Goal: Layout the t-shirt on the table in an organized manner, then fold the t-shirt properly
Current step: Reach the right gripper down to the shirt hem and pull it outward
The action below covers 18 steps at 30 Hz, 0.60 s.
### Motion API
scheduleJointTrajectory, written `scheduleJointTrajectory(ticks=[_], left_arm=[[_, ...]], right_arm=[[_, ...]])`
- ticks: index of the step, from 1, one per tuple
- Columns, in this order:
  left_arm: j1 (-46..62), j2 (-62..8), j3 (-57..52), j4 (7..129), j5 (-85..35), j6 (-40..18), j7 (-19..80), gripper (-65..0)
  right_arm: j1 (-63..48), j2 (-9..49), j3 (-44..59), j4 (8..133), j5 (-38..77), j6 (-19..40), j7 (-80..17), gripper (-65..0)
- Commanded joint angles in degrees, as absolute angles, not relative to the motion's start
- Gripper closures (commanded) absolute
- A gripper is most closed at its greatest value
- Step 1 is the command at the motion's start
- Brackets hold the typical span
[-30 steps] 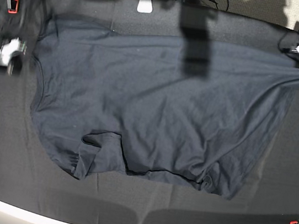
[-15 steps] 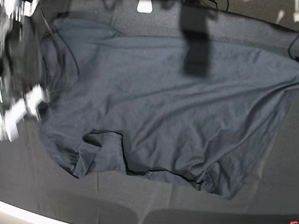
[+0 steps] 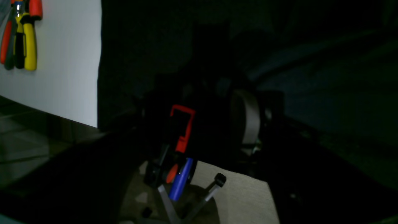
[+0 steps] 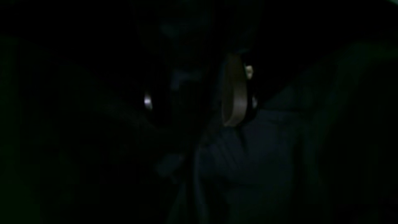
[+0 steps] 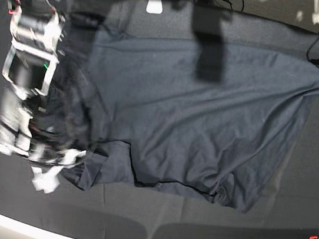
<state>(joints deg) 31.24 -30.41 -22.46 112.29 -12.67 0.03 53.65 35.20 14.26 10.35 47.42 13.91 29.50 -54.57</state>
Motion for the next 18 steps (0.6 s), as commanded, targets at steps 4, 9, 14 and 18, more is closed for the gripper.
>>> scheduleJointTrajectory(ticks=[4,9,14,18], left_arm=[[31.3,-31.3,-22.9,113.3,-12.3,0.8,52.6,-30.9],[31.3,-31.3,-22.9,113.3,-12.3,0.8,52.4,-30.9],[31.3,-31.3,-22.9,113.2,-12.3,0.8,52.5,-30.9],[31.3,-31.2,-22.9,113.2,-12.3,0.8,52.5,-30.9]], right_arm=[[38.3,13.2,10.4,43.3,12.0,28.5,-49.7,-26.3],[38.2,10.6,10.4,42.6,11.2,28.5,-48.6,-15.4],[38.4,8.4,10.4,42.6,8.7,28.5,-40.4,0.0],[41.1,8.1,10.4,42.6,7.5,28.4,-29.7,0.0]])
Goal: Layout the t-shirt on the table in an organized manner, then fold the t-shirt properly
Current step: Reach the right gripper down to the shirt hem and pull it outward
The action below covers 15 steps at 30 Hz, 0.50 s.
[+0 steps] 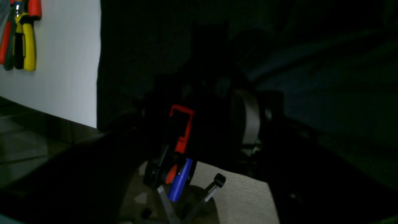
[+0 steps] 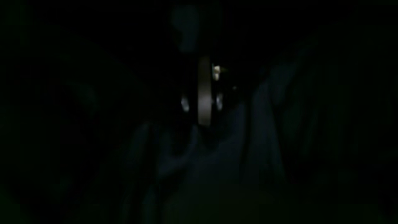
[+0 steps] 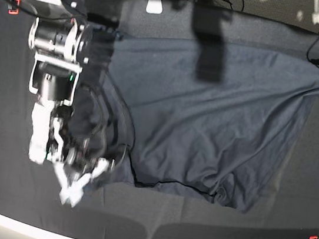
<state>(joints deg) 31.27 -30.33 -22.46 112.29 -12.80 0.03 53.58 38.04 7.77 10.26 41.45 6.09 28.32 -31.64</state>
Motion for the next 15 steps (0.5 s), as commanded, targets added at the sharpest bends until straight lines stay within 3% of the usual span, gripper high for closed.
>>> scheduleJointTrajectory(ticks=[1,5,8,10,15], left_arm=[[31.3,-31.1,-22.9,113.2,-12.3,0.8,52.5,-30.9],[31.5,-31.1,-22.9,113.3,-12.3,0.8,52.5,-30.9],[31.6,-30.4,-22.9,113.2,-12.2,0.8,52.5,-30.9],[31.6,-29.5,-22.9,113.2,-12.3,0.8,52.4,-30.9],[31.6,-27.2,-22.9,113.2,-12.3,0.7,52.2,-30.9]], right_arm=[[42.2,8.1,10.4,42.6,7.4,28.4,-26.7,0.0],[47.0,8.0,10.4,42.3,7.4,28.4,-15.8,-0.5],[51.0,7.6,10.4,39.9,6.0,28.5,-15.8,-20.9],[52.8,7.5,10.4,38.2,4.3,28.5,-15.0,-29.3],[54.3,7.5,10.4,36.6,3.2,28.5,-14.1,-29.9]])
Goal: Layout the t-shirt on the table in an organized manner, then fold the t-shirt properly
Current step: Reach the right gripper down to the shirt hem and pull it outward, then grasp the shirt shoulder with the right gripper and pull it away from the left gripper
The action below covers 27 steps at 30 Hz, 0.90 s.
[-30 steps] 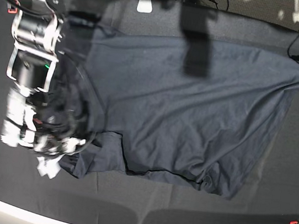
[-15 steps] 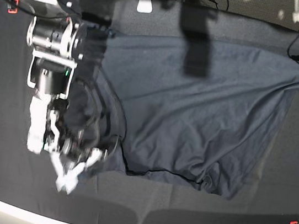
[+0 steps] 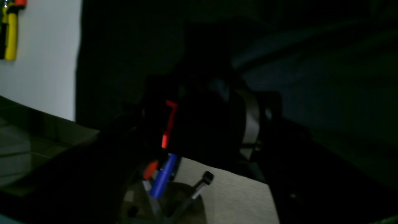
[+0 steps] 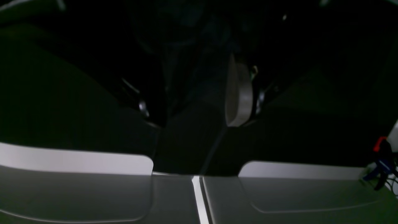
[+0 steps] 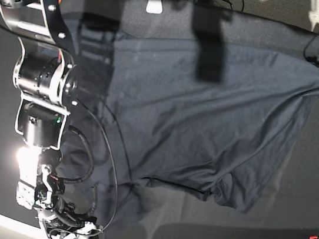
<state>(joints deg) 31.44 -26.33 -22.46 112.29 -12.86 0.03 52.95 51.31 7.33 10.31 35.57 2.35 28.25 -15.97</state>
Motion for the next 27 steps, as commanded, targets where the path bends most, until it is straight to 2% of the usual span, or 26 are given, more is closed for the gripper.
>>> scheduleJointTrajectory(ticks=[1,6,9,13,15,23,27], left_arm=[[31.6,-26.8,-22.9,113.2,-12.3,0.7,52.2,-30.9],[31.6,-26.5,-22.9,113.2,-12.1,0.7,52.0,-30.9],[31.6,-26.5,-22.9,113.2,-12.1,0.6,51.1,-30.9],[31.6,-26.5,-22.9,113.2,-12.1,0.7,48.9,-30.9],[31.6,-26.5,-22.9,113.2,-12.1,0.7,47.8,-30.9],[31.4,-26.5,-22.9,113.2,-12.0,0.6,44.4,-30.9],[31.4,-26.5,-22.9,113.2,-11.9,-0.8,43.6,-30.9]], right_arm=[[54.2,7.5,10.4,36.6,3.2,28.5,-14.1,-29.9],[54.1,7.5,10.4,36.6,3.2,28.5,-15.9,-29.9],[54.1,8.2,10.4,36.6,6.9,29.6,-22.6,-29.9],[54.0,10.8,10.4,37.4,12.5,40.0,-33.2,-24.6],[53.6,12.8,10.4,39.0,16.3,40.0,-38.7,-23.2],[46.0,23.8,10.4,55.8,42.8,40.0,-62.8,-22.9],[36.4,29.1,10.4,70.6,50.0,40.0,-64.3,-22.8]])
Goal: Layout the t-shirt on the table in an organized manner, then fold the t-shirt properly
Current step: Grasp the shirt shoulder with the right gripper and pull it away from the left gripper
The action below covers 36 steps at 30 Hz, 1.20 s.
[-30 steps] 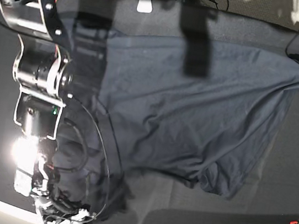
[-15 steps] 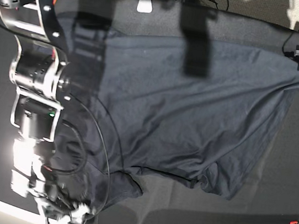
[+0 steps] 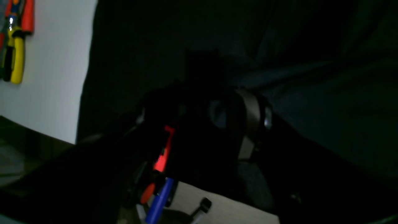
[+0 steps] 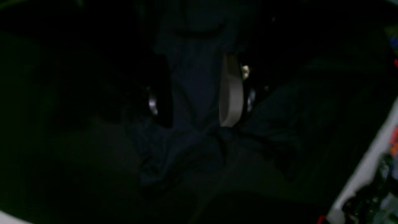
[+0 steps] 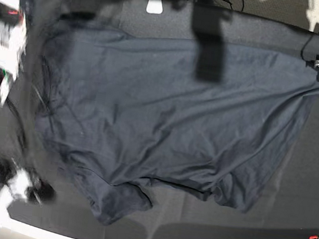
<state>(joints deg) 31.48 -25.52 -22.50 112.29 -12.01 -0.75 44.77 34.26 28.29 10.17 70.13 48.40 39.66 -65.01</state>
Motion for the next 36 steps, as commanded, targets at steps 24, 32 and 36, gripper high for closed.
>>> scheduleJointTrajectory(ticks=[24,32,36], left_arm=[[31.4,-26.4,-22.9,113.2,-9.0,-1.3,43.2,-30.9],[31.4,-26.4,-22.9,113.2,-9.0,-1.3,42.2,-30.9],[31.1,-26.4,-22.9,113.3,-9.0,-1.3,41.9,-30.9]], right_arm=[[-24.9,35.4,11.2,131.0,46.1,40.0,-63.8,-22.8],[-39.1,35.4,11.2,131.1,25.2,40.0,-47.5,-21.3],[-40.9,36.1,11.1,129.7,19.8,40.0,-46.0,-21.3]])
